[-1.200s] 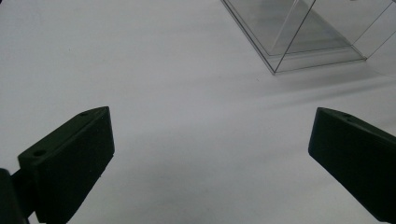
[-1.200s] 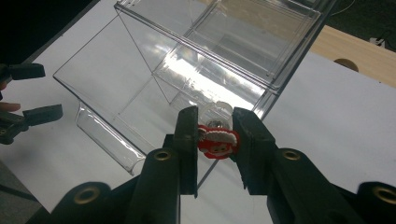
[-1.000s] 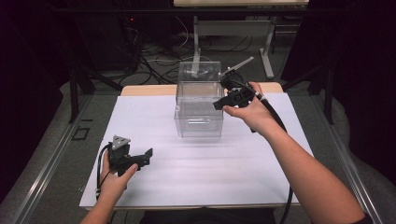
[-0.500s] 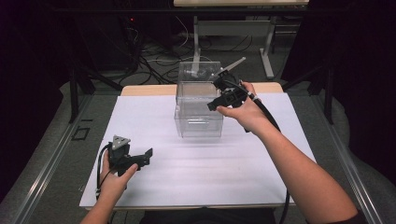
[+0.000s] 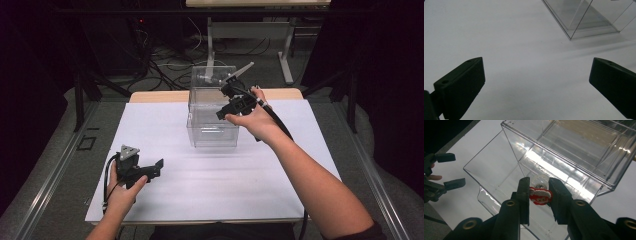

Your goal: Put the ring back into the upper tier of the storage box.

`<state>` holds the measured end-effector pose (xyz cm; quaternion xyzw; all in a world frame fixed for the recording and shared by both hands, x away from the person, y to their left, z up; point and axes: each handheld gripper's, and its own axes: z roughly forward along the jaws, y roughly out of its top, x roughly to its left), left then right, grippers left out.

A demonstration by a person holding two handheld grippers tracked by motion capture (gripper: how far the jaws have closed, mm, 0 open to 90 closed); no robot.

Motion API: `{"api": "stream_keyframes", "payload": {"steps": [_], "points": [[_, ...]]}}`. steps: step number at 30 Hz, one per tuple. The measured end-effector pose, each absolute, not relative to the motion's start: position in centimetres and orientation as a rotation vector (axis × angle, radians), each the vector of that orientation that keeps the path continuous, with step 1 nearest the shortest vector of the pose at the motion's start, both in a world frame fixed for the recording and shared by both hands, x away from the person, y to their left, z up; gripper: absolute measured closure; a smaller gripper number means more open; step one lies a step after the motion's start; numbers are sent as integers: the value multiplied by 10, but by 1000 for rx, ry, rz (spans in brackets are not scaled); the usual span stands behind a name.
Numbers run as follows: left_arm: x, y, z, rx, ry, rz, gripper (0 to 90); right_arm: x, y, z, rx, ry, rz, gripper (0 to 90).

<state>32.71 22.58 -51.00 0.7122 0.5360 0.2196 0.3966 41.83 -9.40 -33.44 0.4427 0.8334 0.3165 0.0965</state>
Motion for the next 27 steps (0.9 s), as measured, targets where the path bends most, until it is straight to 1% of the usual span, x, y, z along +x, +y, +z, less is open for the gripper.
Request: {"api": "stream_keyframes", "payload": {"steps": [16, 21, 27], "points": [[328, 226, -510, 1805, 1356, 553, 5, 425, -79, -344, 1301, 2512, 912, 691], [328, 226, -510, 1808, 1356, 554, 5, 426, -77, -345, 1315, 2522, 910, 666], [328, 226, -510, 1808, 1357, 553, 5, 426, -76, -345, 1336, 2519, 924, 588]]}}
